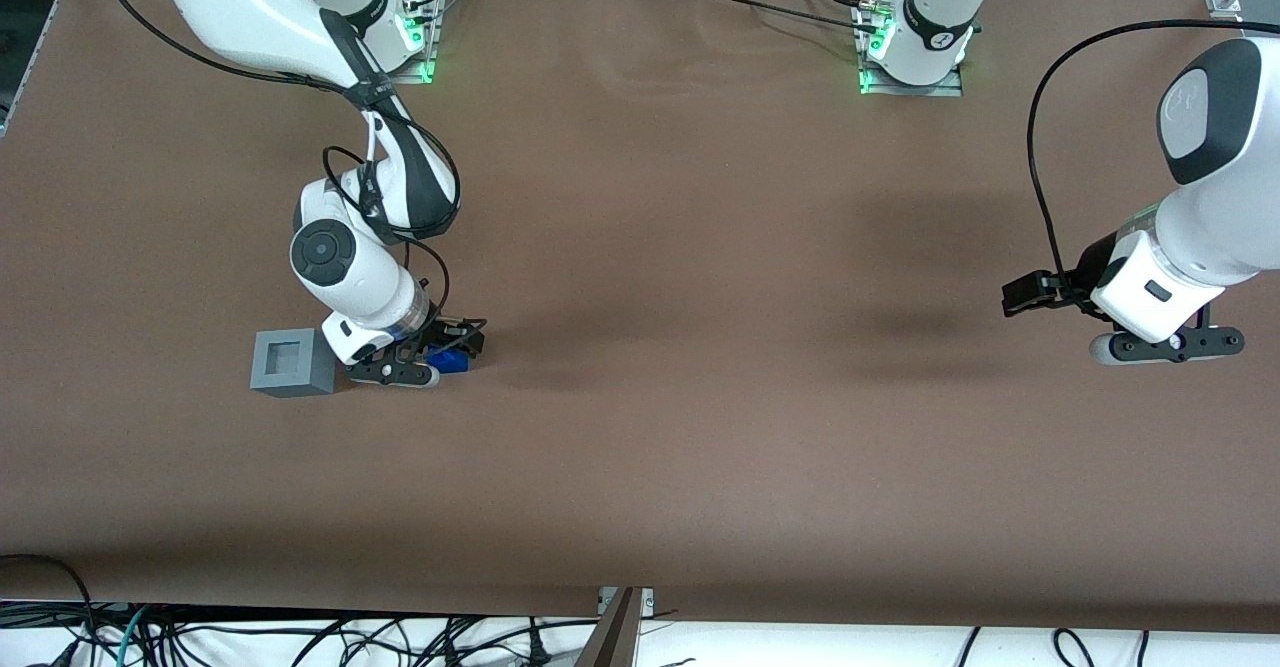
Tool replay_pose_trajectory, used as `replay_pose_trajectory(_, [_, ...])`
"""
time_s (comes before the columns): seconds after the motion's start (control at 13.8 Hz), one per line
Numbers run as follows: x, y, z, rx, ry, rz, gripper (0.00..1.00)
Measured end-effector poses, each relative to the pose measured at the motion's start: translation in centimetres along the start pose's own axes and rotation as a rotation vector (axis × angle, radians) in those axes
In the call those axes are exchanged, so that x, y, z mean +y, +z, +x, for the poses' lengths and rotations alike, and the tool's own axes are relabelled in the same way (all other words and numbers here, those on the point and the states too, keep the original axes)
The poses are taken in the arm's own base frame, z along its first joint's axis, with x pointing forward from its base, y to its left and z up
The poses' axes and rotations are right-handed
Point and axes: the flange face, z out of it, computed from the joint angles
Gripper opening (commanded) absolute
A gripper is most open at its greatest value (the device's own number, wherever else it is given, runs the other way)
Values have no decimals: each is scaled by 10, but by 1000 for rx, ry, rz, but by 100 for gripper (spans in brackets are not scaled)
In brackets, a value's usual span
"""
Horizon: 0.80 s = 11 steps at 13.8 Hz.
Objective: Insert blue part into gray base with right arm
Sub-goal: 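Move the open right gripper down over the blue part and close it, then lift the blue part and carry it over the gray base's opening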
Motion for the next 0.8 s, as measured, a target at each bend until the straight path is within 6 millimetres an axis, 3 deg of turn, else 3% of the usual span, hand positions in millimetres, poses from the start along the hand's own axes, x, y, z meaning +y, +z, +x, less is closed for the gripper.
replay_pose_trajectory(0.22, [2, 8, -2, -4, 1, -2, 41])
replay_pose_trajectory(0.36, [2, 8, -2, -4, -1, -3, 25])
replay_pose_trajectory(0.65, [10, 4, 2, 0, -29, -9, 21])
replay_pose_trajectory(0.8, [11, -11, 5, -20, -31, -17, 21])
